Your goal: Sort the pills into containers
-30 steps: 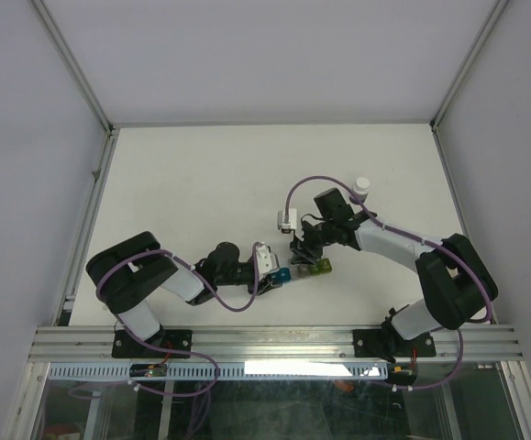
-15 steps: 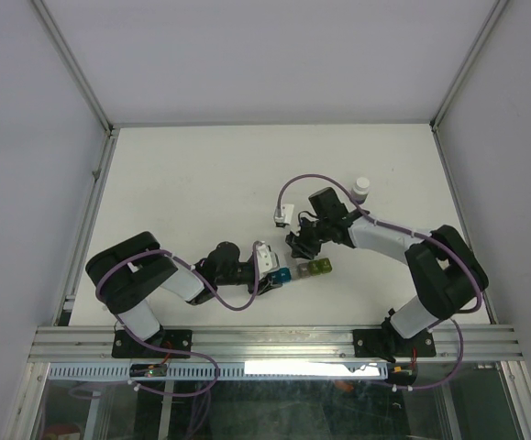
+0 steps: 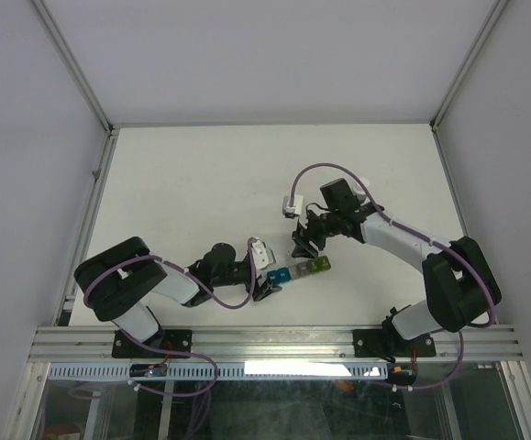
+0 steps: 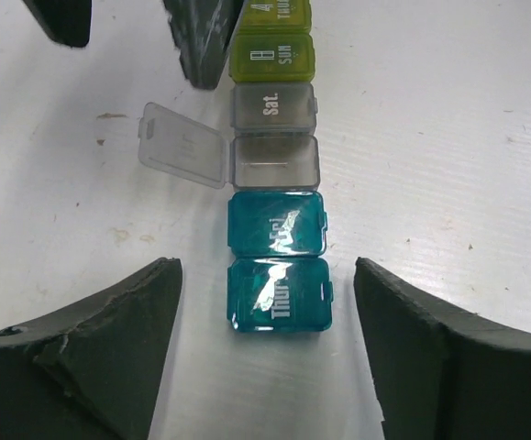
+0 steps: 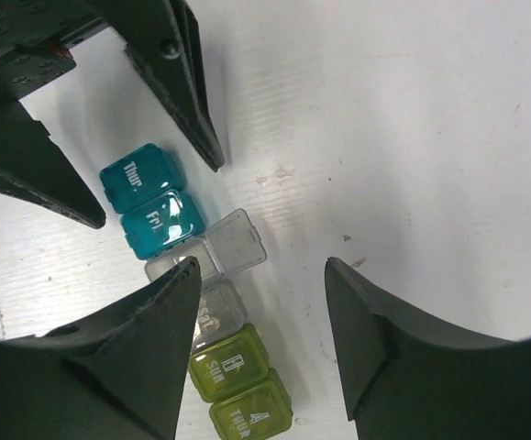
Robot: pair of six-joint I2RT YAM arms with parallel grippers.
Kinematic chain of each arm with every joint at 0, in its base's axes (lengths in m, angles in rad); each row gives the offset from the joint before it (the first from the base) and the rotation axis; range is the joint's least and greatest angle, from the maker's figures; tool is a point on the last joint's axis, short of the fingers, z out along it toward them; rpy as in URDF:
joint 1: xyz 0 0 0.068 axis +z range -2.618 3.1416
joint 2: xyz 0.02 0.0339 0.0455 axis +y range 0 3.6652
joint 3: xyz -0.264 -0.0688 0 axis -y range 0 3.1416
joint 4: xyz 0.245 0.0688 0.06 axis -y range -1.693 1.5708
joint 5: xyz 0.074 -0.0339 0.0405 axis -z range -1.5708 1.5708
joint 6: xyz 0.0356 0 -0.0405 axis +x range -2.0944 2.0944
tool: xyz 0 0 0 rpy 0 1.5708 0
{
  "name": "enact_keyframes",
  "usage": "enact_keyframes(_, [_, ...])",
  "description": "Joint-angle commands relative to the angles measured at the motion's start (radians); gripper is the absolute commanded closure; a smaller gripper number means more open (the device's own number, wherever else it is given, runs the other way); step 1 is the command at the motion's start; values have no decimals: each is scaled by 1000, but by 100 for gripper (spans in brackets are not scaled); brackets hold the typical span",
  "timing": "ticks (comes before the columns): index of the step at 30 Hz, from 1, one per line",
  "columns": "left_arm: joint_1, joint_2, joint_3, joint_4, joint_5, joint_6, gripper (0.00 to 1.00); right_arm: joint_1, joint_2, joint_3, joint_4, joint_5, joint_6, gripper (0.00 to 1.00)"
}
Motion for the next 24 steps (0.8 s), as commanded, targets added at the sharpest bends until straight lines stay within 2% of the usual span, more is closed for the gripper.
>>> enact_keyframes(1, [-1, -83, -45, 68, -55, -52, 17, -28, -63, 65, -61, -131, -39, 39])
enact_keyframes(3, [0, -104, -69, 104, -74, -63, 7, -35, -62, 84, -92, -166, -50, 38])
enact_keyframes(5, [0, -118, -75, 112, -71, -80, 5, -35, -57, 93, -117, -179, -62, 38])
enact_keyframes(14, [2, -248, -118, 128, -134, -277, 5, -154, -142, 86, -141, -258, -63, 38])
enact_keyframes(21, [3, -401, -66, -54, -198, -386, 6, -235, -188, 97, -147, -275, -42, 38])
enact_keyframes(24, [15, -466, -52, -63, -196, -487, 6, -281, -212, 113, -148, -271, -8, 38])
